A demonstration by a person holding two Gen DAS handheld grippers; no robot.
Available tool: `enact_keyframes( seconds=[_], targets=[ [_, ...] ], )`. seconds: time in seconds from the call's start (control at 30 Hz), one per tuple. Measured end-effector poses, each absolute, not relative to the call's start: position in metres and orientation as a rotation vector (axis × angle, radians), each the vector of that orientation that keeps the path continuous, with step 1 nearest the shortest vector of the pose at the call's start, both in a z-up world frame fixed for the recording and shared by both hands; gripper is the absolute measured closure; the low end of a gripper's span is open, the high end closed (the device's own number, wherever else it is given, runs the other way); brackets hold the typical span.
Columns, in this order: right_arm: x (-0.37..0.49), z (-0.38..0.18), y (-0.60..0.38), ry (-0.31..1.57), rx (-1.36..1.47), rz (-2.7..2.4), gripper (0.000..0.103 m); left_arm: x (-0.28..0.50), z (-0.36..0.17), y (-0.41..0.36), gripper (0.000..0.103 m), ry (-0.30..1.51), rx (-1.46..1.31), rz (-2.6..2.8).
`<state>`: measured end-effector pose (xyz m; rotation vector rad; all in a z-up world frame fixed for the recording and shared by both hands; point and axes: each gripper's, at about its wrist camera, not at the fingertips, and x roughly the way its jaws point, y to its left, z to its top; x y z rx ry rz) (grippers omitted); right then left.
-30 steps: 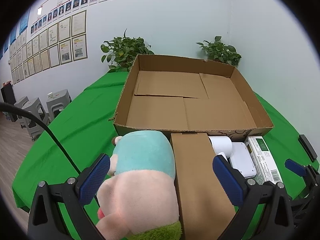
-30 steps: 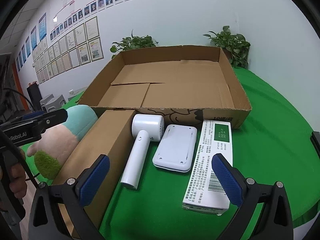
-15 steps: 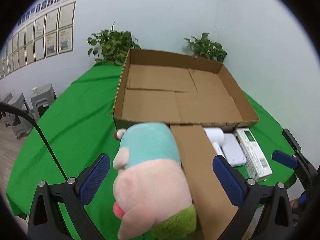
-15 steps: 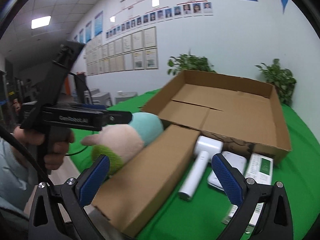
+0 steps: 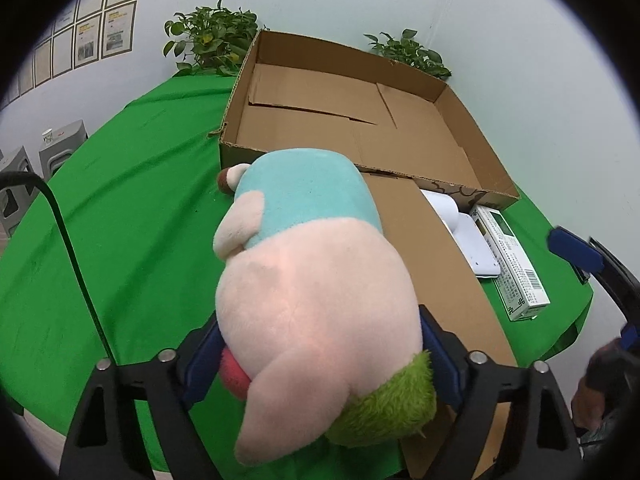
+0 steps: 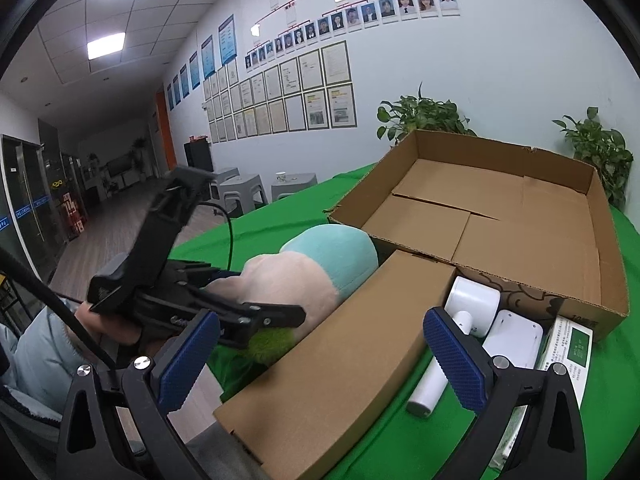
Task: Organize objects
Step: 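Grasp the teal-and-pink plush toy with the left gripper and lift it, then carry the plush toy with the left gripper over the cardboard tray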
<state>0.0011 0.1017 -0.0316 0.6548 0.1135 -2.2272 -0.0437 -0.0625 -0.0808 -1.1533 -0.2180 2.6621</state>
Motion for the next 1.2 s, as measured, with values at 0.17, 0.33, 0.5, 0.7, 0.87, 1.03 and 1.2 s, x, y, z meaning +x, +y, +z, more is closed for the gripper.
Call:
enact_keyframes(
  seconds=[0.17,0.33,0.5,0.7,0.87,1.03,1.2],
  targets=[
    [-0.017,-0.023,0.081,0.110,0.645,-2.168,0.000,-0.027,-0.077,-0.074,0.026,-0.210,-1.119,2.690],
    [-0.033,-0.015,0.048,0.079,0.679,-2.089,0.000,-0.002,-0.072,-0.088,0.026,-0.196,-1.064,2.731],
    [-0.045,-0.022,0.007,0.101,0.780,-2.001,0.001,0.018,-0.070,-0.098,0.026,-0.238,-0.986,2.768],
    [-0.058,-0.037,-0.022,0.101,0.916,-1.928,0.001,0.034,-0.062,-0.107,0.027,-0.253,-0.868,2.818],
    [-0.068,-0.041,-0.029,0.053,0.977,-1.893,0.001,0.034,-0.056,-0.110,0.028,-0.258,-0.846,2.827],
    [-0.073,-0.043,-0.022,-0.037,1.011,-1.881,0.001,0.037,-0.047,-0.108,0.029,-0.246,-0.772,2.854],
    [-0.069,-0.027,-0.007,-0.119,0.980,-1.899,0.001,0.033,-0.032,-0.095,0.029,-0.168,-0.689,2.860]
  ],
)
